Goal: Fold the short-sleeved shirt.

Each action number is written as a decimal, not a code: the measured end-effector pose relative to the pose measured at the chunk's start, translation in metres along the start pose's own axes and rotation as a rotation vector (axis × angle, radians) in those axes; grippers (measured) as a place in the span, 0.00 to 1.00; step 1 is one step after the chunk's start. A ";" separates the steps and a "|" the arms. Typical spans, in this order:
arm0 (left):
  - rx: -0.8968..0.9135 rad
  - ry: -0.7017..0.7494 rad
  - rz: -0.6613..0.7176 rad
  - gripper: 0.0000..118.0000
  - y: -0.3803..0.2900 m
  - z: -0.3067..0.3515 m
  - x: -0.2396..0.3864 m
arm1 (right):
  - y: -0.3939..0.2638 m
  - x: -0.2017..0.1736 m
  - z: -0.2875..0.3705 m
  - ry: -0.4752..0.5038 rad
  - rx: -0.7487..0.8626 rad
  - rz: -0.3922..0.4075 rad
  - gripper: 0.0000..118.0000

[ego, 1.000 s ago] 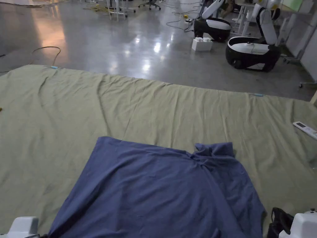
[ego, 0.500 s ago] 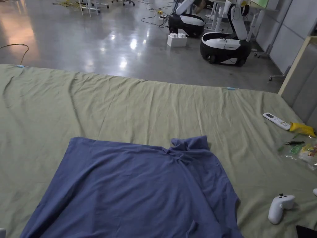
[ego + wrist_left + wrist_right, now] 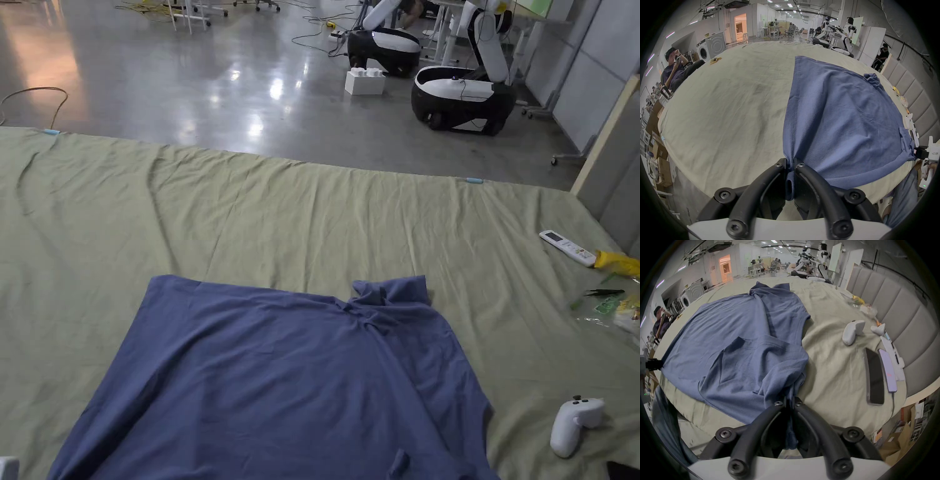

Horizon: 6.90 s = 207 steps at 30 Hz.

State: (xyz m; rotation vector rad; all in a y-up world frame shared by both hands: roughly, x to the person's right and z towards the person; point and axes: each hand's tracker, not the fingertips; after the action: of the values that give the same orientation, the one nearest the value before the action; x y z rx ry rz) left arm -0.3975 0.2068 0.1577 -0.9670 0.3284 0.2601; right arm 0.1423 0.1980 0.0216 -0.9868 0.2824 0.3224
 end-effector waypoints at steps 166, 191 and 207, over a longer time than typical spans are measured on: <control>0.229 -0.131 0.004 0.05 0.135 0.025 0.011 | 0.136 0.022 -0.009 0.049 0.193 -0.047 0.04; -0.037 0.000 0.007 0.05 -0.014 -0.017 -0.011 | 0.018 -0.013 -0.003 0.051 -0.020 0.001 0.04; 0.373 -0.008 -0.099 0.46 0.054 0.024 0.034 | 0.091 -0.024 0.057 -0.074 0.540 -0.130 0.63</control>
State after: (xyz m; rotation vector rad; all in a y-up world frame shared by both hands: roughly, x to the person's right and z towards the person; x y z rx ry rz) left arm -0.3813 0.2586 0.1165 -0.6117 0.3077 0.1060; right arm 0.0902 0.2894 -0.0092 -0.4574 0.2199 0.1489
